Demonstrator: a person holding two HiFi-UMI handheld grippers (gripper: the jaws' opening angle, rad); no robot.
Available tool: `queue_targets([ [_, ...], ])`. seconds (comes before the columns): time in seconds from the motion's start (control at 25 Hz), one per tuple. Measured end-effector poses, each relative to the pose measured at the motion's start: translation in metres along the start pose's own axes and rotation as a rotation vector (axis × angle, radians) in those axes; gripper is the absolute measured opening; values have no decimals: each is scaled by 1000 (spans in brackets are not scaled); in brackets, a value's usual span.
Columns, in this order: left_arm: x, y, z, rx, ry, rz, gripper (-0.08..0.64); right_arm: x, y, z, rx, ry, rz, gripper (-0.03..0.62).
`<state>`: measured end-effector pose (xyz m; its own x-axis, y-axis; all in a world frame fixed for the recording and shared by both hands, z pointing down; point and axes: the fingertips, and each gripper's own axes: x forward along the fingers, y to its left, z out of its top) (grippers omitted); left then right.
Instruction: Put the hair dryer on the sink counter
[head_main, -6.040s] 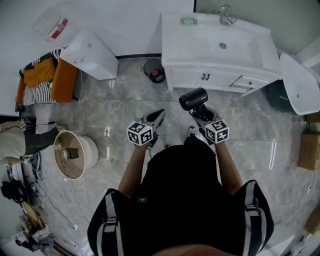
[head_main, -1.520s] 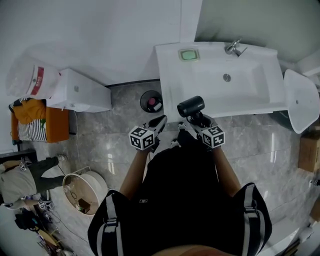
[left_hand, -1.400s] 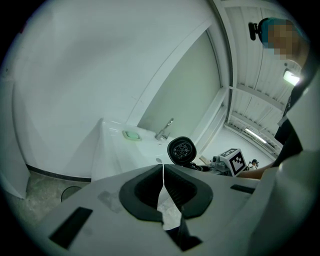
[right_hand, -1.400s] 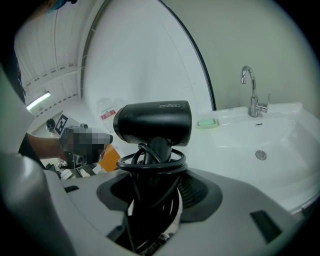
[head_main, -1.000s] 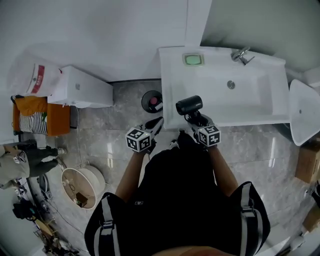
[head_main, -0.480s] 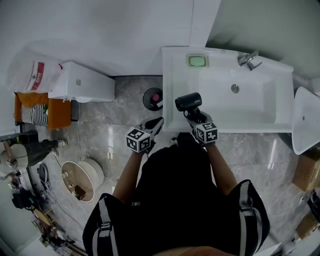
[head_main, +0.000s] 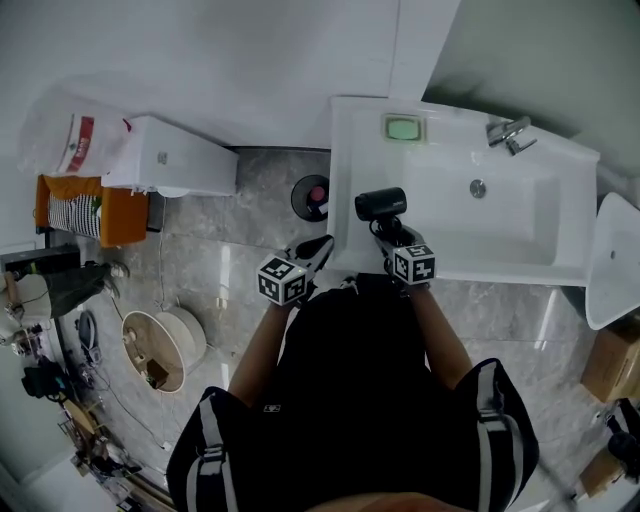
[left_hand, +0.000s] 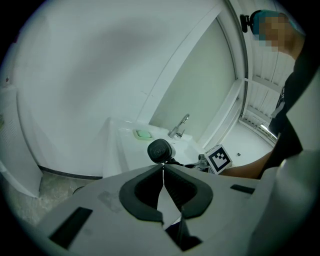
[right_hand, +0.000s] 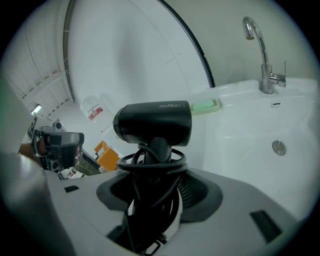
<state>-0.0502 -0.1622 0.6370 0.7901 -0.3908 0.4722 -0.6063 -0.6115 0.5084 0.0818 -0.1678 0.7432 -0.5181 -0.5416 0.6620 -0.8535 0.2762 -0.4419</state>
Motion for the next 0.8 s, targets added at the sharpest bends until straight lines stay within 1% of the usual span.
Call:
queue_targets([
  [0.32,3,5,2,-13,-15,44,18,21,-13,2,-6,57,6,290],
  [0.6,0,11,3,-26,-26,75,18,34,-15,-3,6,100,10,290],
  [0.8,4,11,2,-39,-28,82,20,46,-20,-1,66,115,-9,290],
])
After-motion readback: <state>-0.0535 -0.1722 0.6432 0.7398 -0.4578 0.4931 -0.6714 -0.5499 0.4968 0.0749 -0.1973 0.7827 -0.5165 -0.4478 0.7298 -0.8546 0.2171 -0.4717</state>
